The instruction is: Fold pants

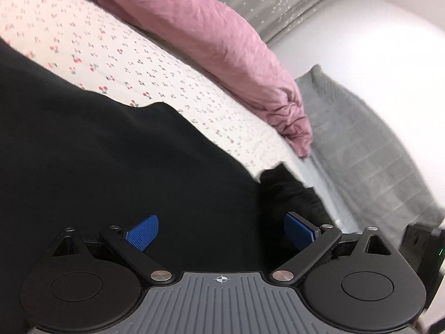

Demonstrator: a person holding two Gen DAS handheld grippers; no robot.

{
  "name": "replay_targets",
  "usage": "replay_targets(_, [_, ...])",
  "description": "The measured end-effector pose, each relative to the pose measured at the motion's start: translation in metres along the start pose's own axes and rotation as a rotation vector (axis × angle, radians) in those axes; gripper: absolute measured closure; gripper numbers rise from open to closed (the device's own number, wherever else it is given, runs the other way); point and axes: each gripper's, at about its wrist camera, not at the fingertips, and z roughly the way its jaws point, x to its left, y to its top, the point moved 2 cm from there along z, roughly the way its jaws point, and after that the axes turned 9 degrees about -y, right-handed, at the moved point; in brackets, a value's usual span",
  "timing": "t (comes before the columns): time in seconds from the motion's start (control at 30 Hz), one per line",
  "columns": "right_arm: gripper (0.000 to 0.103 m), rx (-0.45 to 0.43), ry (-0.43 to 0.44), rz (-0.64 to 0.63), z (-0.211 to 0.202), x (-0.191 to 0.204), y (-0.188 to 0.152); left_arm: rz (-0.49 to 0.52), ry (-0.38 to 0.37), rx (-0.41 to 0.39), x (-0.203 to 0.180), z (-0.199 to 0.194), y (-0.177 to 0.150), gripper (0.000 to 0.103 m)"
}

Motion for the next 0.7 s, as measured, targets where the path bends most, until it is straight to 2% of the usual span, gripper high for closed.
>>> replay_targets(0.1, [0.079,0.017,0.032,-0.06,0.002,0.012,-0.005,-0.044,-0.063,0.004,0.003,0.008,0.001,0.007])
replay_targets(0.2, [0.069,0.034,0.105,-0.067,-0.002,0.013,-0.003,-0.071,-0.103,0.019,0.003,0.02,0.002,0.007])
replay_targets(0.37, [0.069,0.026,0.288,-0.026,-0.034,-0.002,-0.006,-0.124,-0.15,0.027,0.006,0.033,0.005,0.007])
replay_targets(0.43, [0.068,0.005,0.324,0.0,-0.046,-0.011,-0.006,-0.139,-0.168,0.03,0.007,0.036,0.006,0.007])
replay_targets(0.57, [0.062,-0.068,0.228,0.013,-0.057,-0.024,-0.01,-0.168,-0.192,0.032,0.008,0.041,0.006,0.007])
replay_targets(0.7, [0.057,-0.08,0.159,-0.001,-0.029,-0.022,-0.001,-0.207,-0.239,0.042,0.007,0.048,0.006,0.007])
